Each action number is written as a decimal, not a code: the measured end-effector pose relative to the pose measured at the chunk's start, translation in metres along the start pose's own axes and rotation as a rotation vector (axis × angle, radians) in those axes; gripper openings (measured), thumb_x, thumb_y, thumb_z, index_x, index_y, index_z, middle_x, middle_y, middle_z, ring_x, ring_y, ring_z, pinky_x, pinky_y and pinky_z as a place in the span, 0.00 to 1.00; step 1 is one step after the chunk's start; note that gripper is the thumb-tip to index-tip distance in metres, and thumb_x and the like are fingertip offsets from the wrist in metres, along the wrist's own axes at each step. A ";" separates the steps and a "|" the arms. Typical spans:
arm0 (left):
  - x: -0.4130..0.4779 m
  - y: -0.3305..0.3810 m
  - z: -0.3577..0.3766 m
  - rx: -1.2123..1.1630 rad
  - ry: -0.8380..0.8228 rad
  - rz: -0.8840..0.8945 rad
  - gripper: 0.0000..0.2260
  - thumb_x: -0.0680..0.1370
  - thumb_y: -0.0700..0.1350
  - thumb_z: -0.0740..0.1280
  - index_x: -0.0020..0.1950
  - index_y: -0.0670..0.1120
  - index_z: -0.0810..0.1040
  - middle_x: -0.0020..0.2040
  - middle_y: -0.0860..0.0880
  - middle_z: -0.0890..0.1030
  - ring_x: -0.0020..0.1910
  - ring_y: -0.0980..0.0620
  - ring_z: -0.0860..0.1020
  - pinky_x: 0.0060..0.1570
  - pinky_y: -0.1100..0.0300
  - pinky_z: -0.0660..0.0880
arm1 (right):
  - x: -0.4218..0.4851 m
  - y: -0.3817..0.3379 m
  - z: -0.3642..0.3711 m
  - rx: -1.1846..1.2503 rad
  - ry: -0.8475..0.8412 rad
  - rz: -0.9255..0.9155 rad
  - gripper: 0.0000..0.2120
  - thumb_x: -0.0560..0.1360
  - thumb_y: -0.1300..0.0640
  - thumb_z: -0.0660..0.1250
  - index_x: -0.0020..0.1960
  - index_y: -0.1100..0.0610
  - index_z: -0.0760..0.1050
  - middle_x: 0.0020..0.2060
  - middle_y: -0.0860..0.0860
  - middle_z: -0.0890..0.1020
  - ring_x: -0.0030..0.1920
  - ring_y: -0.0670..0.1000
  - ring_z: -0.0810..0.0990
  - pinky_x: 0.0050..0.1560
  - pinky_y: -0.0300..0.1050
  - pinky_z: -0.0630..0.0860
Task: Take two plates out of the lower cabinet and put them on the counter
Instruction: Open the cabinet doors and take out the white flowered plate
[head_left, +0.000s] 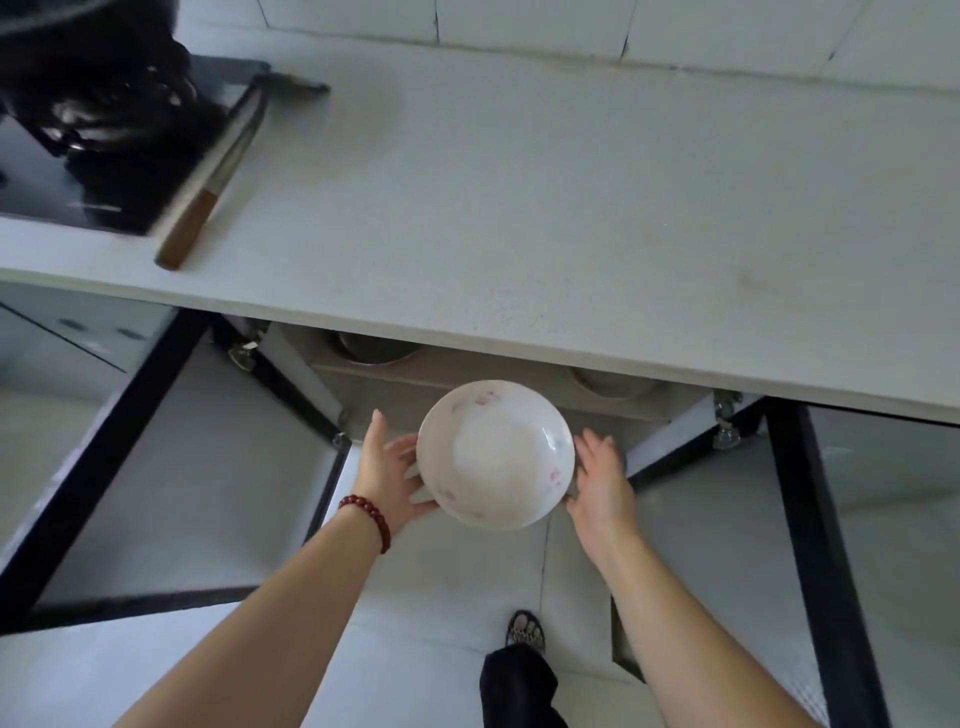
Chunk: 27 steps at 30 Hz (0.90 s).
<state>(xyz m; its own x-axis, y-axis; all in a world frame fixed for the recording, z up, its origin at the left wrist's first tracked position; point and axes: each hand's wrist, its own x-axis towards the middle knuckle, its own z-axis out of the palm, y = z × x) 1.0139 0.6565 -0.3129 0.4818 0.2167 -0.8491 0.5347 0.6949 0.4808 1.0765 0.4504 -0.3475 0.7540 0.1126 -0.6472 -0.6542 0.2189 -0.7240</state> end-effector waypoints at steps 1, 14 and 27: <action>-0.017 0.001 -0.001 -0.005 -0.009 0.002 0.33 0.73 0.70 0.50 0.66 0.47 0.70 0.65 0.48 0.72 0.63 0.42 0.71 0.53 0.42 0.70 | -0.017 -0.007 0.000 -0.004 -0.005 -0.009 0.27 0.78 0.42 0.49 0.75 0.49 0.54 0.72 0.47 0.65 0.70 0.49 0.63 0.61 0.52 0.63; -0.204 0.006 -0.011 0.128 -0.260 0.164 0.32 0.73 0.66 0.55 0.64 0.44 0.72 0.63 0.46 0.76 0.62 0.42 0.74 0.54 0.40 0.73 | -0.199 -0.051 -0.010 0.164 -0.011 -0.178 0.25 0.78 0.42 0.52 0.72 0.50 0.62 0.57 0.41 0.76 0.49 0.40 0.76 0.44 0.47 0.74; -0.281 -0.051 0.062 0.225 -0.363 0.187 0.24 0.74 0.62 0.58 0.58 0.44 0.75 0.60 0.46 0.76 0.59 0.44 0.74 0.49 0.42 0.75 | -0.288 -0.079 -0.107 0.280 0.111 -0.318 0.25 0.79 0.43 0.51 0.72 0.51 0.61 0.63 0.46 0.73 0.54 0.46 0.76 0.47 0.48 0.73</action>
<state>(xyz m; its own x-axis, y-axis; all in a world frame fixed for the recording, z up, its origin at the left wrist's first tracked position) 0.8943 0.5176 -0.0851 0.7747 0.0422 -0.6309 0.5335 0.4921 0.6879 0.9052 0.2968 -0.1295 0.8939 -0.1046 -0.4358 -0.3378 0.4818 -0.8086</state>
